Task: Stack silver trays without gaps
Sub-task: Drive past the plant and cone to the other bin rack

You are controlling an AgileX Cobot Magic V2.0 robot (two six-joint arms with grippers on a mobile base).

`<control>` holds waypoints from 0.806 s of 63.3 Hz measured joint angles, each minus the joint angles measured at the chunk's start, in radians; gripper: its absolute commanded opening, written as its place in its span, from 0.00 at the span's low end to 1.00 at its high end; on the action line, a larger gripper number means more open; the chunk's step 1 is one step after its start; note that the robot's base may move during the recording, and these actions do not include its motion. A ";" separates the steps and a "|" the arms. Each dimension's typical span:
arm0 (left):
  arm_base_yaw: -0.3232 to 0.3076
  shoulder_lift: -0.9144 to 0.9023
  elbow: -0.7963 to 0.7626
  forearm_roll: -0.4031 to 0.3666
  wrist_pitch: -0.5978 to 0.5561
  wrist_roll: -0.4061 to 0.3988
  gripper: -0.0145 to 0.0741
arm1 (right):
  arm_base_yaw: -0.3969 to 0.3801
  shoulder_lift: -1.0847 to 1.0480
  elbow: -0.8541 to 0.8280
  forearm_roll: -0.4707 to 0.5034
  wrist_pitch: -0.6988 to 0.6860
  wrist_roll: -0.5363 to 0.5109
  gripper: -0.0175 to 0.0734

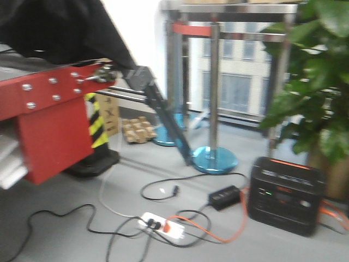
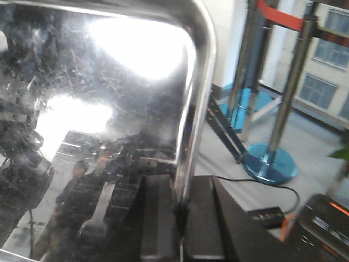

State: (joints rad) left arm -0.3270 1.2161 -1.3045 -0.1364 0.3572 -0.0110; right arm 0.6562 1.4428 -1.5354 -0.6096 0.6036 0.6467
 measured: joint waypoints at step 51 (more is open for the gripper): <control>0.000 0.000 0.000 0.000 -0.003 0.000 0.15 | 0.000 0.000 0.000 0.000 -0.005 0.000 0.13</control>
State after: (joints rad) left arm -0.3270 1.2161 -1.3045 -0.1364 0.3545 -0.0110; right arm 0.6562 1.4428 -1.5354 -0.6096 0.5985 0.6467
